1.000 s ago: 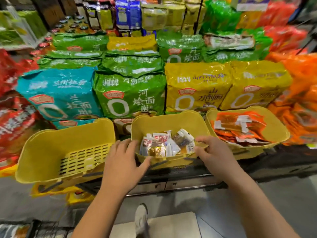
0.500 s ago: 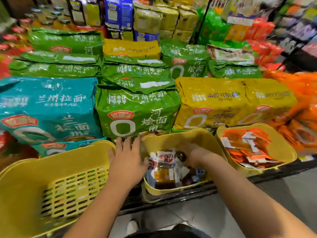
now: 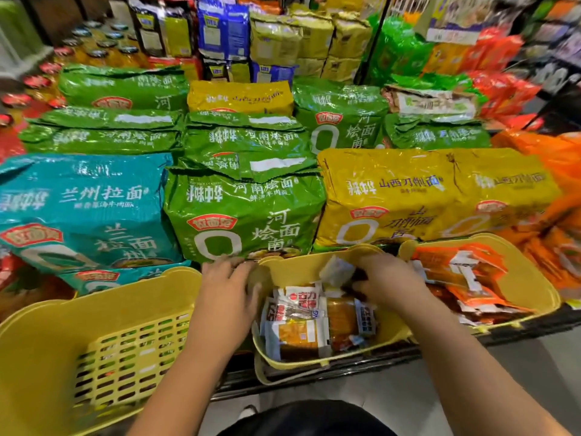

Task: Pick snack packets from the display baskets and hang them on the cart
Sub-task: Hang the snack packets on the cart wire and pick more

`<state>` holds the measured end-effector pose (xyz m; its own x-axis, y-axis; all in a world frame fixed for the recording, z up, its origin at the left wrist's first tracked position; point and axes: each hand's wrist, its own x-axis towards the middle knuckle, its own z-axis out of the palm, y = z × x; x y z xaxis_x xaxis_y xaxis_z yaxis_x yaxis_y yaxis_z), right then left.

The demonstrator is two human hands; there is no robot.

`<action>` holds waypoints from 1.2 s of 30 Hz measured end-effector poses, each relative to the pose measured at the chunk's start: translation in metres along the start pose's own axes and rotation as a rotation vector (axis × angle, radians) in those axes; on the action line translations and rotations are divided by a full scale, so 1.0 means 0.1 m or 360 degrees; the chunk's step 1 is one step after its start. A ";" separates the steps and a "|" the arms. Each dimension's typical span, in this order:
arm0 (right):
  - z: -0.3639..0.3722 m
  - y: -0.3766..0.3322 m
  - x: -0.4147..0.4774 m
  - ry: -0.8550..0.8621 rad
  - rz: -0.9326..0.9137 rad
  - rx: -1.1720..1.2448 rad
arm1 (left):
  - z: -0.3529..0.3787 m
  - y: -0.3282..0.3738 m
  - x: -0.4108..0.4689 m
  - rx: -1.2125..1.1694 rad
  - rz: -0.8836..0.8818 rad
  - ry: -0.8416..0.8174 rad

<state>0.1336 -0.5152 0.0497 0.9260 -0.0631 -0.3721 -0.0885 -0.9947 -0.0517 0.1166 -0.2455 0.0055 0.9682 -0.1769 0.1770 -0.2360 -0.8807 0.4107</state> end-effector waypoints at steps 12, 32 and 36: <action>0.05 -0.13 -0.14 0.0192 -0.0439 0.1790 | -0.19 0.44 0.07 -0.2569 -0.0906 -0.0170; 0.46 -0.17 0.19 -0.0634 -0.0131 0.0263 | -0.38 -0.13 -0.04 -0.2391 -0.0987 0.0002; 0.17 0.23 -0.02 -0.0276 0.0077 0.0808 | -0.38 -0.13 -0.04 -0.2381 -0.0957 -0.0057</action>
<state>0.1232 -0.5367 0.0336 0.8461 -0.0507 -0.5307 -0.3355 -0.8242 -0.4561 0.1127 -0.2168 0.0336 0.9421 -0.0098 -0.3352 0.3148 0.3701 0.8740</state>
